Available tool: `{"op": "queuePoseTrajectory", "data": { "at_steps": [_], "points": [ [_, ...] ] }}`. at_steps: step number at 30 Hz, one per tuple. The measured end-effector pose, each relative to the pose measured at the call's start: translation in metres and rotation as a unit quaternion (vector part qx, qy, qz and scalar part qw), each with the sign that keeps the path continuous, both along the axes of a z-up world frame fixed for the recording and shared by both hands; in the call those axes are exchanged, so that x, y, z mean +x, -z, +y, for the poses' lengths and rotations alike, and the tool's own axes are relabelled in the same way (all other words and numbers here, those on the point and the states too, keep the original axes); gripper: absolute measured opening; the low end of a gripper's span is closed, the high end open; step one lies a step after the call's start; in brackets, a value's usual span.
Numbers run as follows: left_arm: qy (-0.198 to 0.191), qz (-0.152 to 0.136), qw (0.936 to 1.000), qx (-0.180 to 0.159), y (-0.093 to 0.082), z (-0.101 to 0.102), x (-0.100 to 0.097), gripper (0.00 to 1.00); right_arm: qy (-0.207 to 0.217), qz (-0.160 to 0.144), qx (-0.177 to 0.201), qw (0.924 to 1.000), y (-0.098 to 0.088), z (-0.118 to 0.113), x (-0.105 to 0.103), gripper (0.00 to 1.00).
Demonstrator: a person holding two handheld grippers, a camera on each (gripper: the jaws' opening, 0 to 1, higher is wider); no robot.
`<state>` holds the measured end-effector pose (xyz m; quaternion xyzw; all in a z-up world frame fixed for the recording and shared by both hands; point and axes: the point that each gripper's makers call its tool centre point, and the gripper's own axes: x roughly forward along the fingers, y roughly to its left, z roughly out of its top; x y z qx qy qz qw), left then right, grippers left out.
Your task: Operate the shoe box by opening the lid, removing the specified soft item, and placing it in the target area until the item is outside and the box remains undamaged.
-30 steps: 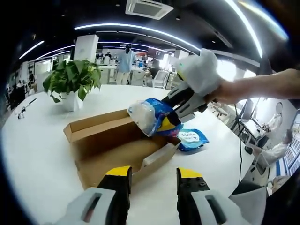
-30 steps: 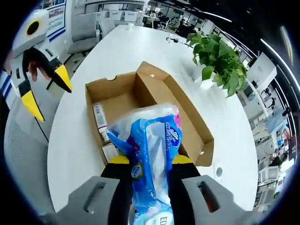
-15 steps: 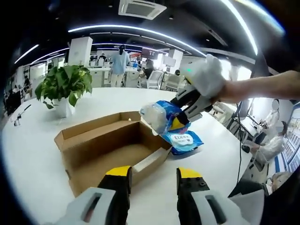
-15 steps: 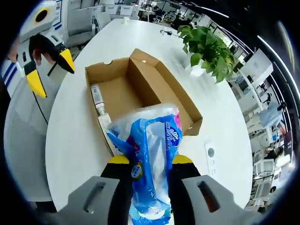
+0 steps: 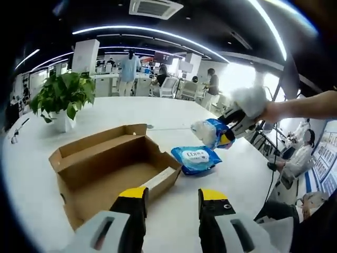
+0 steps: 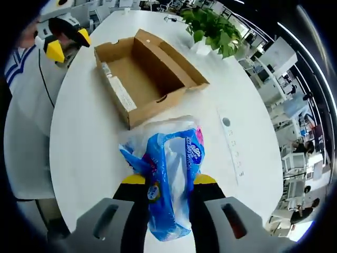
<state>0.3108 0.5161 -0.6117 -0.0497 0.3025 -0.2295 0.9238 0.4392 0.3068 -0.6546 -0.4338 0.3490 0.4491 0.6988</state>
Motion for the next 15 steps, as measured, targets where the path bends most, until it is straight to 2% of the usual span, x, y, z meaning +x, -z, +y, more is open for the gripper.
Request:
{"op": "queuePoseTrajectory", "data": {
  "at_steps": [5,11,15],
  "points": [
    [0.018,0.002,0.9998,0.01,0.0,-0.013,0.003,0.38,0.028,0.003,-0.009,0.9996,0.004,-0.044,-0.012,0.25],
    [0.029,0.003,0.9994,0.016,-0.002,-0.029,0.003,0.38,0.05,0.01,-0.012,0.9986,0.01,-0.078,-0.028,0.25],
    [0.034,0.008,0.9992,0.019,0.0,-0.039,0.002,0.38,0.058,0.016,-0.012,0.9981,0.018,-0.094,-0.031,0.25]
  ]
}}
